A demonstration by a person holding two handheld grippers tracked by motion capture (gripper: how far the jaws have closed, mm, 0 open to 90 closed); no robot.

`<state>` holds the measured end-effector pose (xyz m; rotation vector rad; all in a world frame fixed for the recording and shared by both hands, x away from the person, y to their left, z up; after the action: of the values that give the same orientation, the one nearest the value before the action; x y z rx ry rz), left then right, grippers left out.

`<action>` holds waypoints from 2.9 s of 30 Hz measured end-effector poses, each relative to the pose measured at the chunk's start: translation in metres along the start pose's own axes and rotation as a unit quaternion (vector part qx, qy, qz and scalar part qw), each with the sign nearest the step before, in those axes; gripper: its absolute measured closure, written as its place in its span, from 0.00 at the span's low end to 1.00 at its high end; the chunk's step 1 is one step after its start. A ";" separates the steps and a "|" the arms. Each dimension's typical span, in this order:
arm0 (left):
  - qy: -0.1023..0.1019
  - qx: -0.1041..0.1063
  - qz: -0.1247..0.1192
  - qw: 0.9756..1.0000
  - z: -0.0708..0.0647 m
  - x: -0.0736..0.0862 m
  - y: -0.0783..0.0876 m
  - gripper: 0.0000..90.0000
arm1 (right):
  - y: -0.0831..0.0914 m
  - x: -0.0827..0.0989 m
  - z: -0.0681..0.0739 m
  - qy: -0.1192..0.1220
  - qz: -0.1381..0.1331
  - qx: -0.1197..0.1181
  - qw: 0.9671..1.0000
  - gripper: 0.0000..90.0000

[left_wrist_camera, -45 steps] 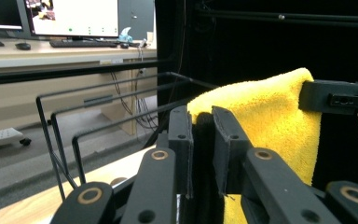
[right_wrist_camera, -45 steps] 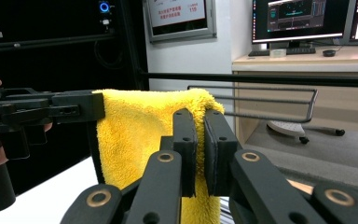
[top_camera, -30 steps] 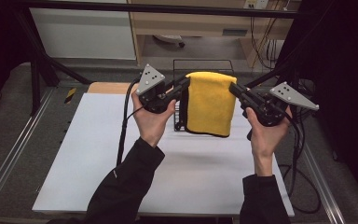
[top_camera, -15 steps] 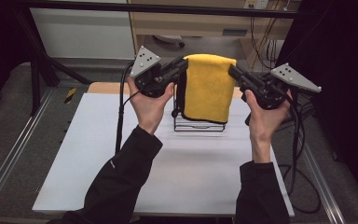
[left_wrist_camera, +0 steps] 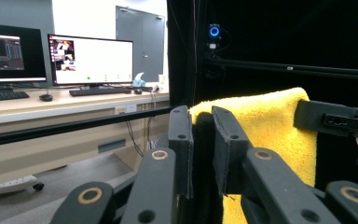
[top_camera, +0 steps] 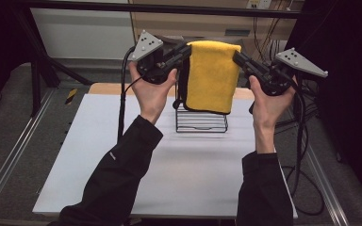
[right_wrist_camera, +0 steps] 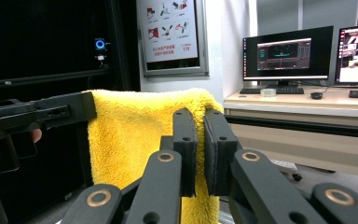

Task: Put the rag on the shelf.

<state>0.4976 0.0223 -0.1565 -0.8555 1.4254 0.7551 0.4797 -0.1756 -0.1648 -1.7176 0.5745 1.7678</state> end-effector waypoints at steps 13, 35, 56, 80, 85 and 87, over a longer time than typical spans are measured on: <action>0.012 -0.002 -0.016 1.000 0.006 -0.017 -0.011 0.88 | -0.011 -0.020 -0.008 0.004 -0.010 0.004 1.000 0.95; 0.011 -0.018 -0.029 0.999 0.019 -0.051 -0.033 0.87 | -0.032 -0.050 -0.020 0.013 -0.025 0.009 1.000 0.94; -0.009 -0.041 -0.025 0.999 0.041 -0.046 -0.076 0.87 | -0.062 -0.047 -0.056 0.011 -0.021 0.018 1.000 0.94; -0.046 -0.010 0.012 0.999 0.044 0.004 -0.068 0.87 | -0.061 -0.006 -0.063 0.001 0.029 0.008 1.000 0.94; -0.048 -0.001 0.020 0.999 0.040 0.019 -0.063 0.87 | -0.054 0.012 -0.063 -0.008 0.035 0.004 0.999 0.94; -0.051 0.001 0.023 0.998 0.038 0.023 -0.061 0.87 | -0.051 0.017 -0.063 -0.011 0.035 0.002 0.999 0.94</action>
<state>0.5698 0.0225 -0.1775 -0.7741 1.3584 0.8197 0.5607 -0.1787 -0.1807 -1.6910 0.6357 1.8302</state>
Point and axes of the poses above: each handheld gripper's, and its own axes: y roughly backward along the jaws, x roughly out of its underside, z roughly to its left, the point moved 7 cm from there along -y, roughly forward along the jaws, and after that the axes turned 13 degrees about -x, right-handed, at the moved point
